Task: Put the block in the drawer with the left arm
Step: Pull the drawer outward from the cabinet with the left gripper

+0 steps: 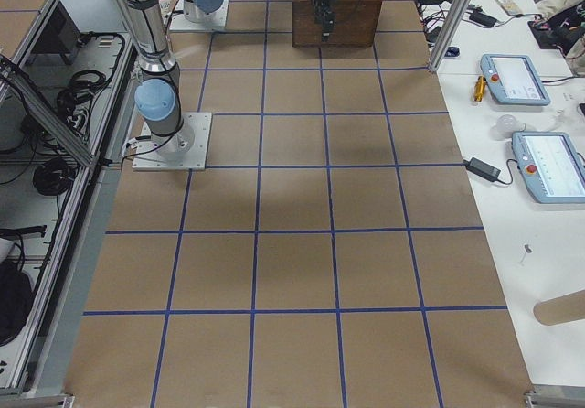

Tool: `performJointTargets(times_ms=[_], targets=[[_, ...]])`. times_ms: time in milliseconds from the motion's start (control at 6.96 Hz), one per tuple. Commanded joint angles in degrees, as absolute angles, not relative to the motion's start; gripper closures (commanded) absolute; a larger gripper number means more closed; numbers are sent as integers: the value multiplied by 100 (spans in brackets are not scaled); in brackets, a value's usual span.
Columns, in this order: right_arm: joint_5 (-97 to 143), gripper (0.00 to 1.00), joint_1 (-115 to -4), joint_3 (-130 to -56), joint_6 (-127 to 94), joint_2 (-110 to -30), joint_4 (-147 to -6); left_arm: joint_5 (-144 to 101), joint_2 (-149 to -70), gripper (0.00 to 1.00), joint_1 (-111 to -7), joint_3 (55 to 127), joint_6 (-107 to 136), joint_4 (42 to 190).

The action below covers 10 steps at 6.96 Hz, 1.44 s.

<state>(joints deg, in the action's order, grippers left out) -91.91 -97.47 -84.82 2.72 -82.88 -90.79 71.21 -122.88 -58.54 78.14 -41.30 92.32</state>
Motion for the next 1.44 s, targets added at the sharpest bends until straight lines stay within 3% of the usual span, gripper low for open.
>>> performJointTargets(times_ms=[0, 1293], targets=[[-9193, 0, -9747, -8481, 264, -8288, -9079, 7180, -12200, 0, -5731, 7813, -4140, 9264], [-9193, 0, -9747, -8481, 272, -8288, -9079, 7717, -12164, 0, -5370, 7892, -4280, 9290]])
